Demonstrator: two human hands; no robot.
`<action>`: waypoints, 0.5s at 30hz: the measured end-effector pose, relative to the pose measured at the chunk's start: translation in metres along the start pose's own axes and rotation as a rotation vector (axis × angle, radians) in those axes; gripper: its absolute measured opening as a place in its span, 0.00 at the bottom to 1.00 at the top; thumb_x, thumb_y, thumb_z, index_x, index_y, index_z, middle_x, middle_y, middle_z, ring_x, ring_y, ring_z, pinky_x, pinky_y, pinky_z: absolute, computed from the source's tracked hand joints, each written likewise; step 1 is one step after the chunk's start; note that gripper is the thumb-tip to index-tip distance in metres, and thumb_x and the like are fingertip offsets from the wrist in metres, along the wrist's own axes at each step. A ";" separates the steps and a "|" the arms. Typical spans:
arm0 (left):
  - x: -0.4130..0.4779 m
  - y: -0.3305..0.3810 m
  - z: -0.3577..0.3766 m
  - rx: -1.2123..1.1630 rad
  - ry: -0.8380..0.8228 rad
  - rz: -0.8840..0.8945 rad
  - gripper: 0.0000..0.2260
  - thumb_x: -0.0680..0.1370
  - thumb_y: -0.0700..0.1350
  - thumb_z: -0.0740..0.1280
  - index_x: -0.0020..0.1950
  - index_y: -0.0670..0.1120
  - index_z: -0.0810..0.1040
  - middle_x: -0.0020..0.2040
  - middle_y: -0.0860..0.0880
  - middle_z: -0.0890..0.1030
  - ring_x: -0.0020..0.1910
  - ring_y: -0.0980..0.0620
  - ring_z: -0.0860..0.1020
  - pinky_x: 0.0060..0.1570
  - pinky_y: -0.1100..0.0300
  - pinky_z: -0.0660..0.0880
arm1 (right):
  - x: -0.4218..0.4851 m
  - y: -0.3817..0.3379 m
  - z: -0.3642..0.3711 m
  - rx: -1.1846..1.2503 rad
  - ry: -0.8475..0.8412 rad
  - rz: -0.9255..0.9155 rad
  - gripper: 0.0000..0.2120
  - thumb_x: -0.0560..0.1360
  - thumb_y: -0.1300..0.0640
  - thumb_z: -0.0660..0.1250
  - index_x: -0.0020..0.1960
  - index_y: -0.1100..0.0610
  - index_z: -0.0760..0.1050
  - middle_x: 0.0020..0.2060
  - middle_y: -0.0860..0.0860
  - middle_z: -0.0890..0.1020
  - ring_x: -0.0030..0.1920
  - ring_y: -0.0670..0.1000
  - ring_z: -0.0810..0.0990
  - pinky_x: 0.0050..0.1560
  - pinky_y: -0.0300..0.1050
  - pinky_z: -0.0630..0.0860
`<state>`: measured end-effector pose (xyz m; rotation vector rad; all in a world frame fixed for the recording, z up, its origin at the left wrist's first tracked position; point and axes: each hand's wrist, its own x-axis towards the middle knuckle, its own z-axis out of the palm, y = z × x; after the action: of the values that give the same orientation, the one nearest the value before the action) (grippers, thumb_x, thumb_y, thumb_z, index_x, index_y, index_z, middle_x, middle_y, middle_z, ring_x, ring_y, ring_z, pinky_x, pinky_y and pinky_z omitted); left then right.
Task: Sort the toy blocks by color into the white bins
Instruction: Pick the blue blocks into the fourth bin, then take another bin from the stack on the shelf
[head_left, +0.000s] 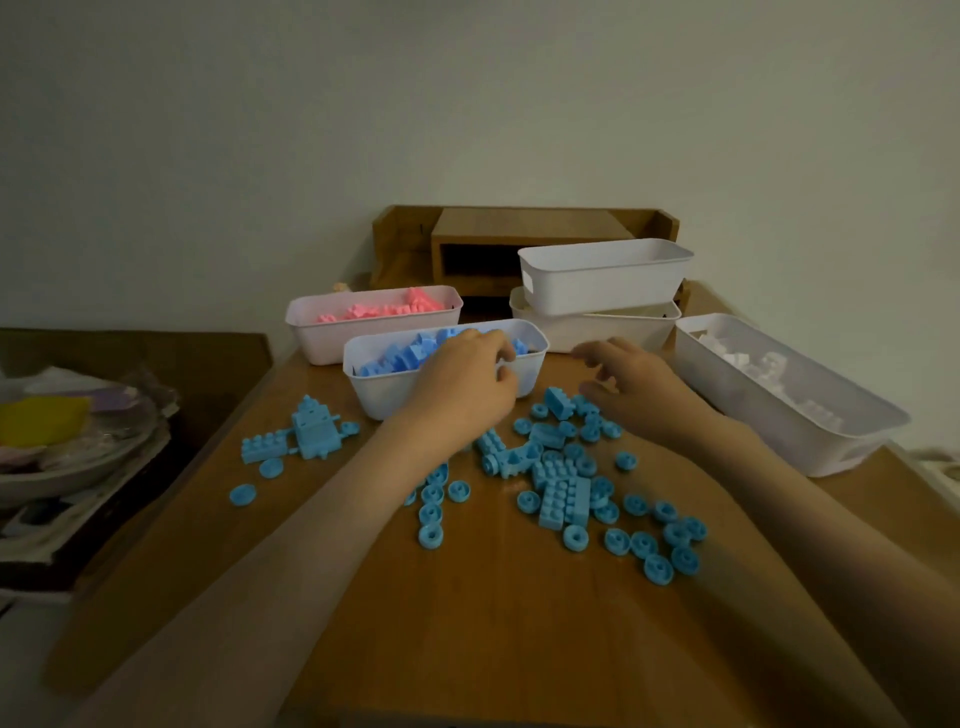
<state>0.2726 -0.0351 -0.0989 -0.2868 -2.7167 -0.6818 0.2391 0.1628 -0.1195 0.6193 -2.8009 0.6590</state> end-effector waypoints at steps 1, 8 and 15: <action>0.011 0.007 0.001 0.004 0.020 0.019 0.11 0.79 0.44 0.60 0.59 0.47 0.74 0.57 0.48 0.74 0.53 0.50 0.74 0.49 0.57 0.72 | 0.008 0.002 -0.005 0.007 0.048 0.007 0.18 0.77 0.59 0.63 0.66 0.55 0.68 0.57 0.53 0.73 0.49 0.47 0.72 0.47 0.37 0.66; 0.068 0.032 0.018 0.023 0.024 0.057 0.19 0.79 0.45 0.59 0.70 0.49 0.66 0.59 0.45 0.74 0.56 0.46 0.74 0.49 0.54 0.73 | 0.065 0.015 -0.027 0.086 0.245 0.167 0.31 0.78 0.60 0.59 0.76 0.50 0.48 0.41 0.58 0.80 0.41 0.56 0.79 0.44 0.50 0.78; 0.070 0.025 0.034 -0.092 0.080 0.015 0.21 0.80 0.42 0.59 0.73 0.50 0.62 0.63 0.47 0.72 0.58 0.49 0.73 0.47 0.60 0.69 | 0.090 0.035 -0.017 0.139 0.214 0.236 0.21 0.77 0.59 0.62 0.68 0.56 0.59 0.50 0.57 0.78 0.40 0.49 0.74 0.34 0.37 0.67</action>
<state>0.2056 0.0109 -0.0916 -0.2946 -2.6093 -0.7982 0.1451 0.1670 -0.0927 0.2236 -2.6644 0.9124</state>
